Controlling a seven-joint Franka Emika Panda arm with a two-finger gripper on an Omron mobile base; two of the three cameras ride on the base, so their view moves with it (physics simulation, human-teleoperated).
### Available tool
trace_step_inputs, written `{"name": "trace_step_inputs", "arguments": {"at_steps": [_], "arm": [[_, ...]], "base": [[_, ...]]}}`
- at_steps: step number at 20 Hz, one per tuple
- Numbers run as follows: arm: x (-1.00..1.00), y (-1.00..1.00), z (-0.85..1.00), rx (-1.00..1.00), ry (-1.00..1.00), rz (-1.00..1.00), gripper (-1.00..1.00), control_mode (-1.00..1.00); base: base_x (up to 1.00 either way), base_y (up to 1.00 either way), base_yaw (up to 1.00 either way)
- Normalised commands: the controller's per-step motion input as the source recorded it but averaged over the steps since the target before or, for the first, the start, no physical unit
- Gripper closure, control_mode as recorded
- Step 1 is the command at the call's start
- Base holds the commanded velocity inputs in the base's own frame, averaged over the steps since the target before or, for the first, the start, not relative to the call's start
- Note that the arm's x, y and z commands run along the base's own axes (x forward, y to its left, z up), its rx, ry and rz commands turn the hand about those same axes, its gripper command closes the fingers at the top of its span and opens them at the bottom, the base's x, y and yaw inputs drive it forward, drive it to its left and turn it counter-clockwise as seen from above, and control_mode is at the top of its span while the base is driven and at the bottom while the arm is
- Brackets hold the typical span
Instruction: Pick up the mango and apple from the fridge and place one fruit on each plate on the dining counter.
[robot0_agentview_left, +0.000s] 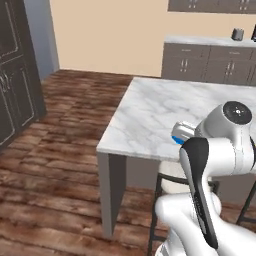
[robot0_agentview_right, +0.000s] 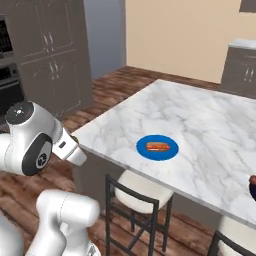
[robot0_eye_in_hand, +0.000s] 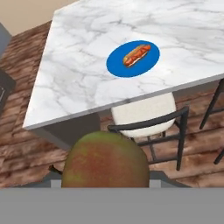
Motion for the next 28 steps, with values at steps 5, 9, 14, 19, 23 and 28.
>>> {"name": "trace_step_inputs", "arguments": {"at_steps": [5, 9, 14, 19, 23, 28], "arm": [[0.0, 0.0, 0.0, 0.0, 0.0, 0.0, 1.0, 1.0], [0.0, 0.0, 0.0, 0.0, 0.0, 0.0, 1.0, 1.0], [0.0, 0.0, 0.0, 0.0, 0.0, 0.0, 1.0, 1.0], [0.08, 0.01, 0.0, 0.0, 0.0, -0.05, 1.0, -1.0], [0.55, 0.11, 0.0, 0.0, 0.05, -0.17, 1.0, -1.0], [0.68, -0.02, -0.11, 0.0, 0.22, 0.0, 1.0, -1.0]], "base": [[0.45, 0.0, -0.38], [0.29, 0.0, -0.36], [0.13, 0.0, -0.34], [0.2, 0.01, -0.27], [0.0, 0.0, 0.0], [0.0, 0.0, 0.0]]}}
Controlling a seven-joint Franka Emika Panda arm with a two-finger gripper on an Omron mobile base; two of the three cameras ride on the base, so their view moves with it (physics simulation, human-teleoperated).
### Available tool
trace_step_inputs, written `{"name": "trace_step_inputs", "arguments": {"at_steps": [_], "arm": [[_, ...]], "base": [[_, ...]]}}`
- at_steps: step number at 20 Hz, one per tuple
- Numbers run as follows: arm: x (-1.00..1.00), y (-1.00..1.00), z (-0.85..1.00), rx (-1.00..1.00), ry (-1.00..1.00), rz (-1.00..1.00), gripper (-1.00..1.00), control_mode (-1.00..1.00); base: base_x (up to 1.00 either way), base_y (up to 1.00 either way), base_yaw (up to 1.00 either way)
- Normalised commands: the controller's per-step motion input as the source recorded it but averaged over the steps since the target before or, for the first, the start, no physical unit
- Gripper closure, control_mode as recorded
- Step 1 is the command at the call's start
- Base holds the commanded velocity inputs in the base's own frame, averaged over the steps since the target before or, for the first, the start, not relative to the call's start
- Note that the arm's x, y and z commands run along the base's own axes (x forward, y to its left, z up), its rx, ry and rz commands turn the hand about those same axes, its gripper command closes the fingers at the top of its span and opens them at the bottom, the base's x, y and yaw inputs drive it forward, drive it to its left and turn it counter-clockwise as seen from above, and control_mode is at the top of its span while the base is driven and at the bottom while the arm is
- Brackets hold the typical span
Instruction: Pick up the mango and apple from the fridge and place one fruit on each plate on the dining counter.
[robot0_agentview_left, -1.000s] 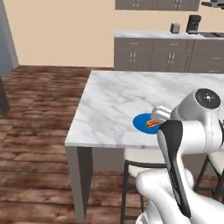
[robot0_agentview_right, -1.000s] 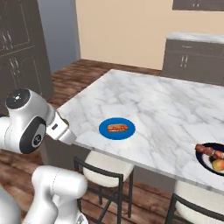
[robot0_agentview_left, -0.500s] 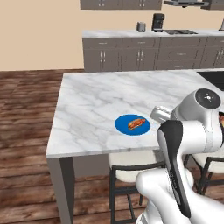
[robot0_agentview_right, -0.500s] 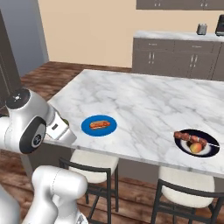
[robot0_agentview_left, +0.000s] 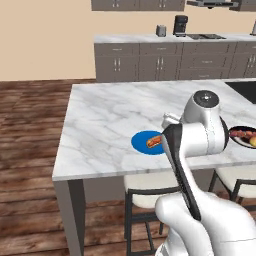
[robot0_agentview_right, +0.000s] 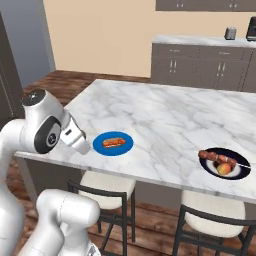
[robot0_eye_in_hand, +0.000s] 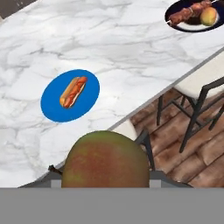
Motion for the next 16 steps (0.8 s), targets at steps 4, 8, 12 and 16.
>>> {"name": "trace_step_inputs", "arguments": {"at_steps": [4, 8, 12, 16], "arm": [[0.77, -0.07, -0.61, 0.0, 0.23, 0.19, 1.0, -1.0], [0.51, -0.08, -0.73, -0.02, -0.03, 0.17, 1.0, -1.0], [0.48, -0.02, -0.57, 0.0, -0.12, 0.12, 1.0, -1.0], [0.55, -0.25, -0.27, 0.0, -0.17, 0.11, 1.0, -1.0]], "base": [[0.0, 0.0, 0.0], [0.0, 0.0, 0.0], [0.0, 0.0, 0.0], [0.0, 0.0, 0.0]]}}
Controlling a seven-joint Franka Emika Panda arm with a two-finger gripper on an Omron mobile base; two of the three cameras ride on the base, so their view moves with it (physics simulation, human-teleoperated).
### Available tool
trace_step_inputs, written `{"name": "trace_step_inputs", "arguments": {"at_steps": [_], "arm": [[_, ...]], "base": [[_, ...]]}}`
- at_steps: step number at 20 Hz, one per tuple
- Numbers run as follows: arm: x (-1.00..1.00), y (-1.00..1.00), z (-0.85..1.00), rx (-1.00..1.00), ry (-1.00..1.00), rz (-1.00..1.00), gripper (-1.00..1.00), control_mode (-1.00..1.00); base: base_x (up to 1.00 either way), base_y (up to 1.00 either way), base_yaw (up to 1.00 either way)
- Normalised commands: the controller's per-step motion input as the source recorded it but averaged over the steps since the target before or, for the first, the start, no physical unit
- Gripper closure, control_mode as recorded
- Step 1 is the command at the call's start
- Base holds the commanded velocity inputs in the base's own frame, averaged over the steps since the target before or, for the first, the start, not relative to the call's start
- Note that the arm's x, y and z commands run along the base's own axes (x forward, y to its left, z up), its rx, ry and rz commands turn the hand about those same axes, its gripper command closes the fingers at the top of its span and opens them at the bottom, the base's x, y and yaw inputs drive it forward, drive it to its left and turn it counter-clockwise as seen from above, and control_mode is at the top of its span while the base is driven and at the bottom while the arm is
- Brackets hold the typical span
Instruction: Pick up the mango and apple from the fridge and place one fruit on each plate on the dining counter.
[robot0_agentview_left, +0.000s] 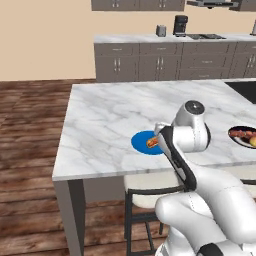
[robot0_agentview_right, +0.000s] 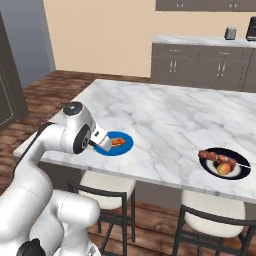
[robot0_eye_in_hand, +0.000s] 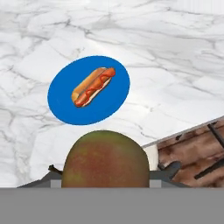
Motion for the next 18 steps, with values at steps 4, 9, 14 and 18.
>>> {"name": "trace_step_inputs", "arguments": {"at_steps": [4, 9, 14, 18], "arm": [[0.59, -0.33, -0.05, 0.0, -0.03, 0.11, 1.0, -1.0], [0.45, -0.01, -0.32, 0.0, 0.04, 0.16, 1.0, -1.0], [0.34, -0.08, -0.47, 0.0, 0.04, 0.12, 1.0, -1.0], [0.54, -0.06, -0.4, 0.0, 0.05, 0.05, 1.0, -1.0]], "base": [[0.0, 0.0, 0.0], [0.0, 0.0, 0.0], [0.0, 0.0, 0.0], [0.0, 0.0, 0.0]]}}
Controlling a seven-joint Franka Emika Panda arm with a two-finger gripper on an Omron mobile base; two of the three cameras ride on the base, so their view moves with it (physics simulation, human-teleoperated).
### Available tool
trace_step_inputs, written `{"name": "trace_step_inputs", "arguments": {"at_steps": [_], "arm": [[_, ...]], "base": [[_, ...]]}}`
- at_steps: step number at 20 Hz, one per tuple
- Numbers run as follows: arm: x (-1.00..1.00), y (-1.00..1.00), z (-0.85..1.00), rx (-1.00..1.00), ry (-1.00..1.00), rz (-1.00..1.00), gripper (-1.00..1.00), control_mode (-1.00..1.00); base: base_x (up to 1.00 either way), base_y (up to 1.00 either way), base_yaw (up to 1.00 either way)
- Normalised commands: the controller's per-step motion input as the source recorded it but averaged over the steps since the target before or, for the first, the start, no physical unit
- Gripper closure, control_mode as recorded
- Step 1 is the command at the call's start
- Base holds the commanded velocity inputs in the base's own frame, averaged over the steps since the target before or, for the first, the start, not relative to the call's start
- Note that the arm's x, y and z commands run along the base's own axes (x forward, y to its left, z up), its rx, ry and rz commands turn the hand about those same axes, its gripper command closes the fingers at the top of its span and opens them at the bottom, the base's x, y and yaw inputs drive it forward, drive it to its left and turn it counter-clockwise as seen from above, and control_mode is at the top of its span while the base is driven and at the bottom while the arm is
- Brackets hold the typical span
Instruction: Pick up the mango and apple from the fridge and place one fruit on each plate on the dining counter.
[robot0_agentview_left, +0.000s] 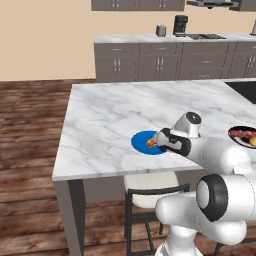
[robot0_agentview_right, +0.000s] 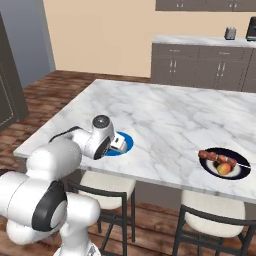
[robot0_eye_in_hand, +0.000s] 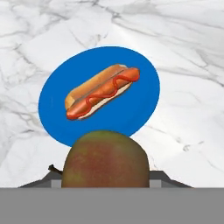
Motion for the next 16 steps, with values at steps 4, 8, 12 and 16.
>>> {"name": "trace_step_inputs", "arguments": {"at_steps": [4, 8, 12, 16], "arm": [[0.69, -0.1, -0.25, 0.0, 0.17, 0.0, 1.0, -1.0], [0.62, -0.15, -0.18, 0.0, 0.19, 0.0, 1.0, -1.0], [0.55, -0.04, -0.32, 0.0, 0.14, 0.0, 1.0, -1.0], [0.45, 0.0, -0.6, 0.0, 0.01, 0.0, 1.0, -1.0]], "base": [[0.0, 0.0, 0.0], [0.0, 0.0, 0.0], [0.0, 0.0, 0.0], [0.0, 0.0, 0.0]]}}
